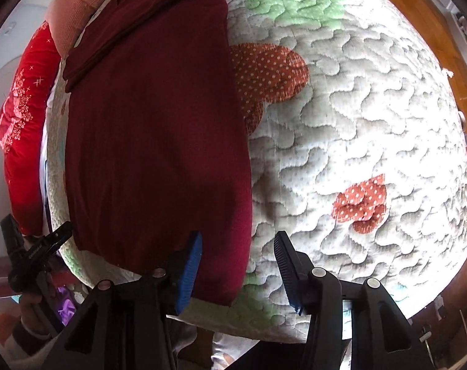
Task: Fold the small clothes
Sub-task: 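Open the right gripper and hold both grippers at the hem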
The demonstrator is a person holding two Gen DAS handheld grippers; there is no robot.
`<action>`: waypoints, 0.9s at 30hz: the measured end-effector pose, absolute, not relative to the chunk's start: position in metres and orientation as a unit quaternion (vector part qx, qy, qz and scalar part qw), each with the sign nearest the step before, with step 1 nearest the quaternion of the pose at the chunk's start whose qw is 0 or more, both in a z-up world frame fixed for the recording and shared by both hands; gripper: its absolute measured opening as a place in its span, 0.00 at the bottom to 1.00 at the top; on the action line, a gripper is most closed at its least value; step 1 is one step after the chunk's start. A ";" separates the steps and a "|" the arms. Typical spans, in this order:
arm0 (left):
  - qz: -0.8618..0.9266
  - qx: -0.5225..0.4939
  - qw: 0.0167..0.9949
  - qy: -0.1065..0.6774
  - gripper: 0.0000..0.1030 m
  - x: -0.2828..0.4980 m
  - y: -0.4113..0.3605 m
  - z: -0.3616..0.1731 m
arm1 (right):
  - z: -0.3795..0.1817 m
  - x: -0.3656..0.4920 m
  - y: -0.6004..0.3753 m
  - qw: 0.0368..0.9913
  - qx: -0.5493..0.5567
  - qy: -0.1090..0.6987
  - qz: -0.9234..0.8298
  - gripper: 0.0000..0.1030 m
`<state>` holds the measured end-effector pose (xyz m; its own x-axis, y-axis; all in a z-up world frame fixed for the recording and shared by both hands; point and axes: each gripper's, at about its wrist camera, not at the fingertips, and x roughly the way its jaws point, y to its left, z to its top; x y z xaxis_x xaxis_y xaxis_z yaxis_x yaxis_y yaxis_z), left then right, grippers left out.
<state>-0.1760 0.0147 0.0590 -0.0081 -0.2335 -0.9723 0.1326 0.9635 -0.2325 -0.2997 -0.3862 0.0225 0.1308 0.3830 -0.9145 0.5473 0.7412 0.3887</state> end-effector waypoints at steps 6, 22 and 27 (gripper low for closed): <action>-0.143 -0.048 0.689 0.709 0.57 -0.190 0.016 0.057 | 0.010 -0.320 -0.377 0.642 0.401 0.650 -0.062 0.45; -0.142 -0.061 0.684 0.713 0.61 -0.184 -0.001 0.046 | 0.002 -0.314 -0.363 0.630 0.418 0.654 -0.036 0.46; -0.143 -0.043 0.684 0.714 0.61 -0.183 -0.014 0.046 | 0.001 -0.311 -0.359 0.630 0.416 0.656 -0.023 0.46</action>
<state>-0.1829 -0.0137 0.0464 -0.0607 -0.2563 -0.9647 0.1337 0.9557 -0.2623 -0.3114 -0.3585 0.0014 0.1396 0.5159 -0.8452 0.5737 0.6536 0.4937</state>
